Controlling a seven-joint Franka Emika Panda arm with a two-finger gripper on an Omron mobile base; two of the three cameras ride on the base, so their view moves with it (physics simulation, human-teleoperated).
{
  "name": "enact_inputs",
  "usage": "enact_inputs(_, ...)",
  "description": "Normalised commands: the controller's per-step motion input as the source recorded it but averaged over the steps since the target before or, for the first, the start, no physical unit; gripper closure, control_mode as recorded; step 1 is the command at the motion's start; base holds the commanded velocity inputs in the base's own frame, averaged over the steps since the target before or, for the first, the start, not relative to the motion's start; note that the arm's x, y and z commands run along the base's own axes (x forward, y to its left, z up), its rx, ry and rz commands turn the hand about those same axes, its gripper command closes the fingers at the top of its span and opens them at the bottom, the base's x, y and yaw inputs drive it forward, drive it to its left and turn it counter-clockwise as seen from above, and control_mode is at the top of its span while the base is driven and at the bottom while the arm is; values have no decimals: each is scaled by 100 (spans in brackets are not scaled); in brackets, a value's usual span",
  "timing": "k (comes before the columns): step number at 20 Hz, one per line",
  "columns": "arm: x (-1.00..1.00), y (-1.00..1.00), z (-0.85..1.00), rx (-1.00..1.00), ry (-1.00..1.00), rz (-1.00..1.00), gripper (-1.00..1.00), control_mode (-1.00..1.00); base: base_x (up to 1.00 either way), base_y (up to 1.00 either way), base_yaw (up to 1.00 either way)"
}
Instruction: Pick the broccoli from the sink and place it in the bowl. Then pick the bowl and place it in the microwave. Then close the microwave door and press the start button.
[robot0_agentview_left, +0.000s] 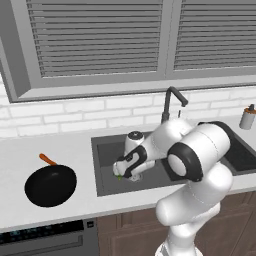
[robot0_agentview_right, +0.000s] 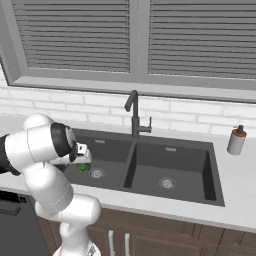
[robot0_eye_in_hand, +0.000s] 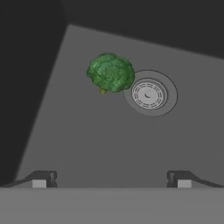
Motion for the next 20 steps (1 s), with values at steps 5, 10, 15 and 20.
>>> enact_inputs(5,11,0,-21,0,0,0,-100,-100,0,0,0)
enact_inputs(10,40,7,-25,0,0,0,-100,-100,0,0,0)
enact_inputs(15,45,16,-11,0,0,0,-100,-100,0,0,0)
enact_inputs(20,23,17,-14,0,1,0,-100,-100,0,0,0)
